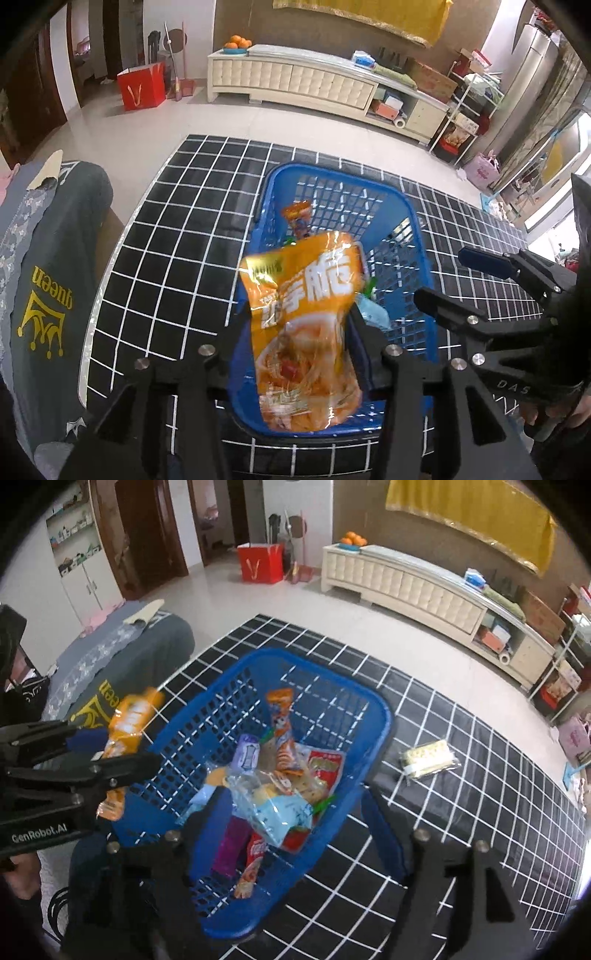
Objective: Organize snacks
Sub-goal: 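Release both bags into the basket, opening both tools, then grasp the cracker sandwich pack on the mat with the right tool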
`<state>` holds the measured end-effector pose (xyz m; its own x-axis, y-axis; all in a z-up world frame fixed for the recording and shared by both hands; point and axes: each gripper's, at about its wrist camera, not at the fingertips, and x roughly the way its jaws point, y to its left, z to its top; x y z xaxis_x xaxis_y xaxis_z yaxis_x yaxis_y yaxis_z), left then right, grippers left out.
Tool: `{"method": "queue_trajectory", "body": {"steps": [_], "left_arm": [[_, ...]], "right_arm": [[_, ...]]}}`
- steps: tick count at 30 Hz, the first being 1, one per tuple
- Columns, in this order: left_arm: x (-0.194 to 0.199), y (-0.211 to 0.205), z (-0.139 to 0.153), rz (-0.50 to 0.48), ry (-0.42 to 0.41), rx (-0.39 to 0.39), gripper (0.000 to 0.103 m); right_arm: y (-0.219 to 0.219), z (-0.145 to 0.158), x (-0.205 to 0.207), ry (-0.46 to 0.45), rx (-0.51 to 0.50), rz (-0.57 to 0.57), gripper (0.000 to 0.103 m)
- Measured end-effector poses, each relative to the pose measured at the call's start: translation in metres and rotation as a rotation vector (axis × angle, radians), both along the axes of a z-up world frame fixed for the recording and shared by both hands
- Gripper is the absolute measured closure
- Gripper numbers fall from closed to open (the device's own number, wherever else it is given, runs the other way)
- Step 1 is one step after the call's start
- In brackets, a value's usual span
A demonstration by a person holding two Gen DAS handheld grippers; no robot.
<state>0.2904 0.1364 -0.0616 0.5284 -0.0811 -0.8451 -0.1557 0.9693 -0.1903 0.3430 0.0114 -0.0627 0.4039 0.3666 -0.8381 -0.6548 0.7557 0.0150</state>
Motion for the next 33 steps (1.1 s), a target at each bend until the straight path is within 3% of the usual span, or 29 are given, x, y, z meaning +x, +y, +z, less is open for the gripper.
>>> {"method": "queue_trajectory", "body": {"steps": [4,16,20,29,33], "left_arm": [[-0.003,-0.010,0.011,-0.017,-0.024,0.005,0.052],[0.006,-0.058,0.023,-0.082,-0.039,0.032,0.052],[0.017,-0.077,0.023,-0.113,-0.032,-0.008,0.052],[0.060,-0.102,0.013,-0.138,-0.016,0.045,0.052],[0.081,-0.097,0.003,-0.109,0.014,0.014,0.052]], "right_arm": [[-0.018,0.008,-0.003,-0.008,0.014,-0.027,0.026],[-0.082,0.025,-0.002,-0.041,0.072,-0.119,0.026],[-0.104,0.022,0.008,-0.035,0.077,-0.155,0.026],[-0.138,0.007,0.050,0.028,0.105,-0.284,0.026],[-0.136,-0.002,0.072,0.055,0.100,-0.318,0.026]]}}
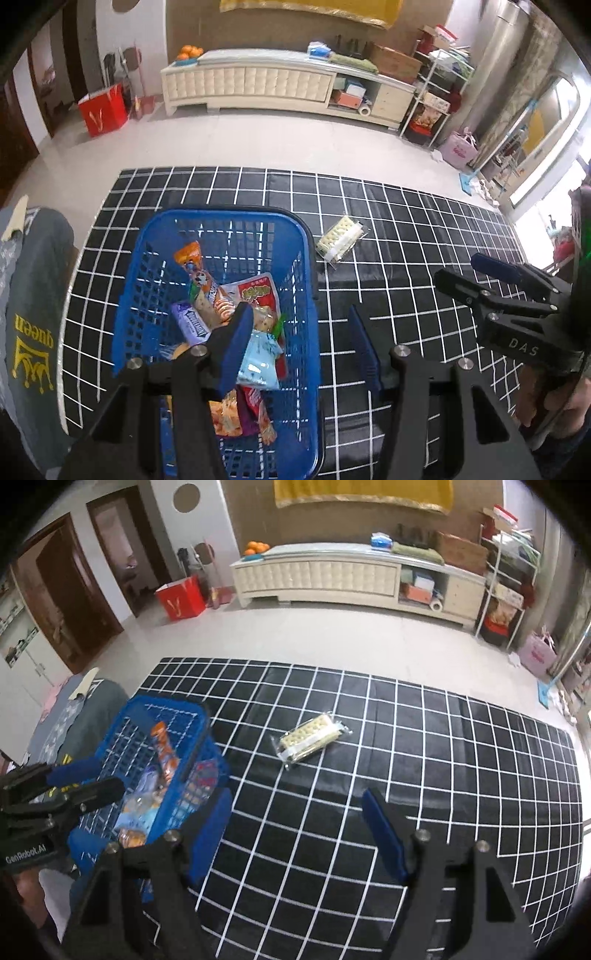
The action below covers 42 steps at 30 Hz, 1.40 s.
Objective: Organize snacks
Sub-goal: 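Grasp the cracker sandwich pack on the mat with the right tool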
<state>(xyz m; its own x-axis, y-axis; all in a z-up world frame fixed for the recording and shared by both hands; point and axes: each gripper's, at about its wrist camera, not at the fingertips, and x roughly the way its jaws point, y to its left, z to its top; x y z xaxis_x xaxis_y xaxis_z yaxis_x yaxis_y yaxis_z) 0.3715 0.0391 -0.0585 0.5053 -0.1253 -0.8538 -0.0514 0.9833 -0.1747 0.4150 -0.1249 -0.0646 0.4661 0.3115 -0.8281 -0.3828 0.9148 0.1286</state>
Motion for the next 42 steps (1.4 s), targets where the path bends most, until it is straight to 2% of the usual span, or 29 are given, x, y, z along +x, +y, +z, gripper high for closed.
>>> {"method": "queue_trajectory", "body": {"steps": [2,8,14,19,24,27,31,38,42], "left_arm": [[0.006,0.005,-0.003,0.007,0.007,-0.011,0.052],[0.024,0.018,-0.009,0.062,0.020,0.026,0.052],[0.040,0.027,-0.007,0.077,0.005,0.048,0.052],[0.061,0.024,-0.001,0.036,-0.001,0.087,0.052],[0.090,0.027,-0.005,0.012,0.023,0.049,0.052],[0.105,0.025,-0.007,-0.006,0.032,0.055,0.052],[0.131,0.021,-0.018,-0.039,0.075,0.049,0.052],[0.163,0.009,-0.036,-0.089,0.083,0.140,0.052],[0.178,0.013,-0.050,-0.084,0.125,0.134,0.052]], "right_arm": [[0.001,-0.004,0.010,0.020,0.013,-0.021,0.026],[0.016,-0.023,0.040,0.088,0.056,-0.057,0.026],[0.027,-0.041,0.069,0.154,0.077,-0.122,0.026],[0.029,-0.049,0.082,0.193,0.079,-0.153,0.026],[0.029,-0.059,0.102,0.238,0.101,-0.199,0.026],[0.030,-0.071,0.116,0.283,0.121,-0.227,0.026],[0.037,-0.087,0.131,0.333,0.115,-0.260,0.026],[0.046,-0.104,0.144,0.370,0.114,-0.298,0.026],[0.038,-0.120,0.157,0.431,0.120,-0.357,0.026]]}}
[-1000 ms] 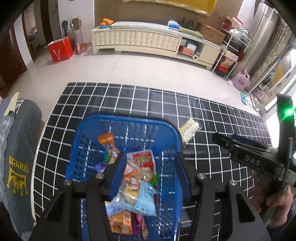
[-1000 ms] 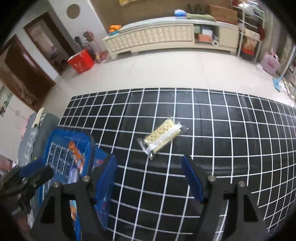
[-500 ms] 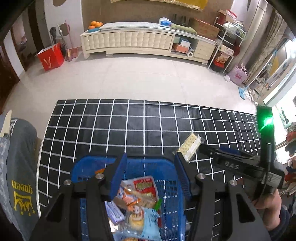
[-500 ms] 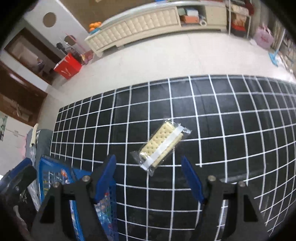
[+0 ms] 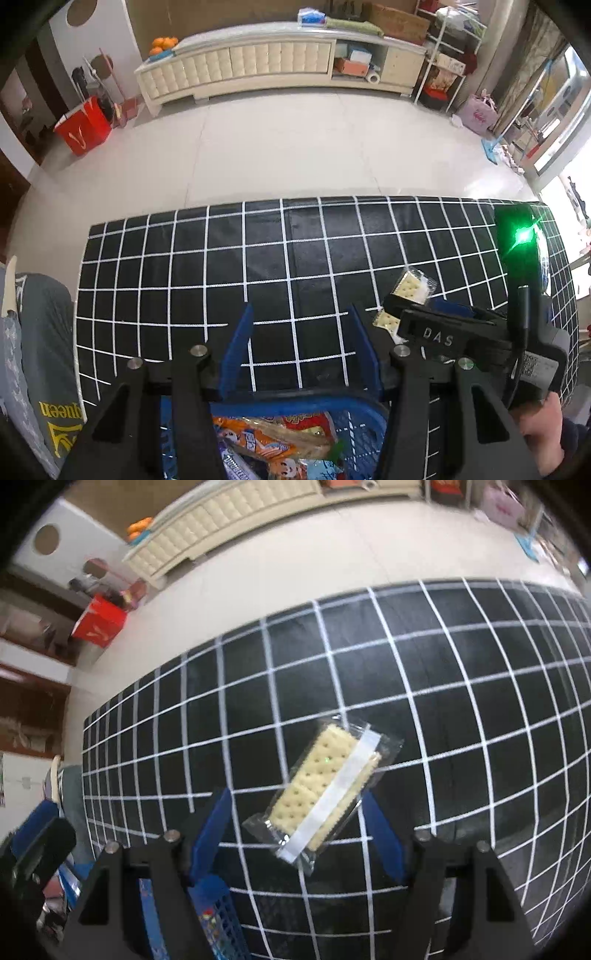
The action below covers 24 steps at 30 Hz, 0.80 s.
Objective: Organize snacks
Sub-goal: 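Grasp the cracker sandwich pack on the mat with the right tool, then carry the cracker pack over the basket with the right tool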
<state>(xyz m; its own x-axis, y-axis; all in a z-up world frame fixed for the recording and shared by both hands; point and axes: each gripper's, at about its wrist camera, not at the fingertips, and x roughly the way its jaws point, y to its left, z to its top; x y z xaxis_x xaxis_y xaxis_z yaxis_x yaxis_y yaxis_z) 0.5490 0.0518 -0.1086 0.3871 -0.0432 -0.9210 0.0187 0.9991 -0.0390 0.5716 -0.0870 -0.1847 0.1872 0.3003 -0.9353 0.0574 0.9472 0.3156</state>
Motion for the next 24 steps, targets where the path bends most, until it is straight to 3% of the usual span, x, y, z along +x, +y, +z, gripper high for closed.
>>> {"method": "queue_trajectory", "body": {"steps": [13,14,16,18,21,24], "left_arm": [[0.021,0.011,-0.030,0.031,0.068,-0.003,0.052],[0.021,0.011,-0.031,0.027,0.072,-0.012,0.052],[0.021,0.012,-0.033,0.034,0.077,-0.013,0.052],[0.017,0.012,-0.033,0.035,0.071,-0.002,0.052],[0.015,0.014,-0.029,0.029,0.082,-0.039,0.052],[0.010,0.014,-0.020,0.025,0.069,-0.055,0.052]], "right_arm": [[0.005,-0.018,0.011,0.000,-0.126,0.033,0.027],[0.006,-0.018,0.010,-0.010,-0.142,0.041,0.028],[0.011,-0.017,0.004,-0.038,-0.204,0.066,0.044],[0.010,-0.016,0.000,-0.060,-0.215,0.099,0.049],[0.004,-0.012,-0.009,-0.045,-0.185,0.120,0.051],[-0.005,0.015,-0.028,-0.119,-0.184,0.138,0.051]]}}
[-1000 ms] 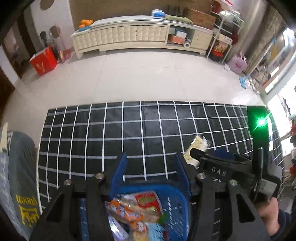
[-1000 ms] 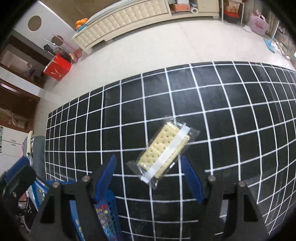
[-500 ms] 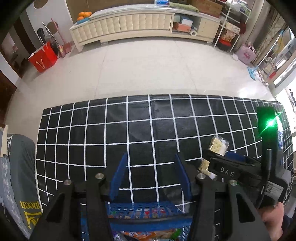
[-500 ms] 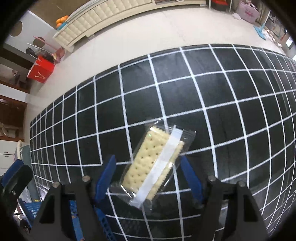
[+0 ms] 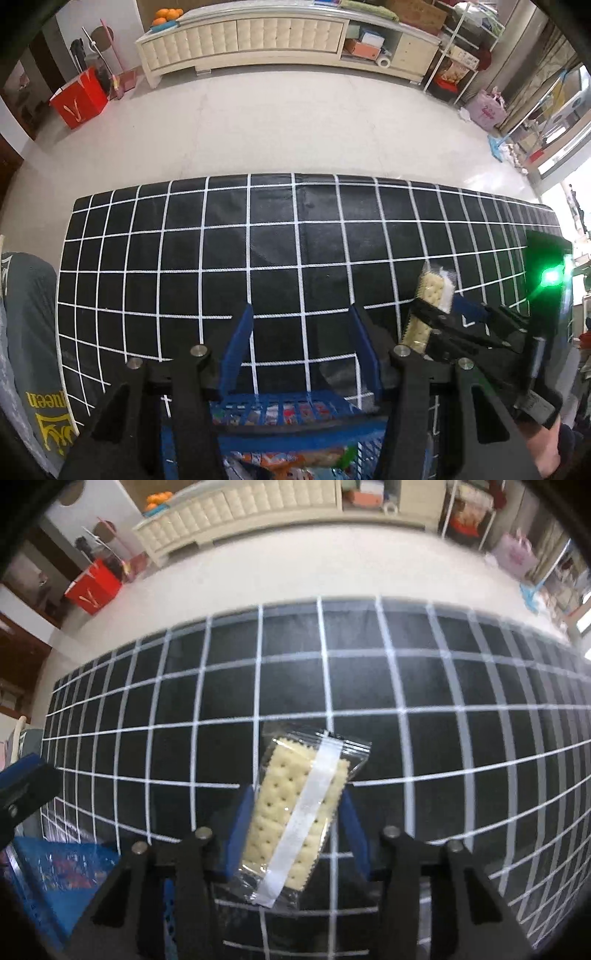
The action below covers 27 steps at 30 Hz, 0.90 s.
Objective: Organize snacks
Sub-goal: 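Carry the cracker pack over the basket with the right tool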
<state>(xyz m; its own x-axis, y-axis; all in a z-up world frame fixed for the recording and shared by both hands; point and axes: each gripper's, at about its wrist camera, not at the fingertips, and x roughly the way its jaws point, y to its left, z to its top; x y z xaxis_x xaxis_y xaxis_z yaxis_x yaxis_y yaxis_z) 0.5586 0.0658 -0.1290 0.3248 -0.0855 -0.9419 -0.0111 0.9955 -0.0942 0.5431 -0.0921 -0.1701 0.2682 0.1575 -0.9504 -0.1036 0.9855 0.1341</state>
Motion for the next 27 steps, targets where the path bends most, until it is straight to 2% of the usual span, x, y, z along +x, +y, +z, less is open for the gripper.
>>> {"method": "queue_trajectory", "body": {"steps": [9,13,18,23,27], "left_arm": [[-0.045,0.001,0.049,0.006,-0.076,-0.020,0.052],[-0.073,0.003,0.073,0.002,-0.111,-0.018,0.052],[-0.114,0.012,0.103,0.006,-0.161,-0.016,0.052],[-0.153,0.025,0.123,0.032,-0.206,-0.032,0.052],[-0.184,0.039,0.135,0.050,-0.237,-0.031,0.052]], "right_arm": [[-0.017,0.100,-0.060,-0.118,0.099,0.066,0.051],[-0.009,0.127,-0.085,-0.136,0.128,0.093,0.051],[0.022,0.169,-0.115,-0.181,0.148,0.147,0.051],[0.043,0.198,-0.134,-0.228,0.162,0.195,0.051],[0.061,0.205,-0.145,-0.248,0.159,0.236,0.051]]}}
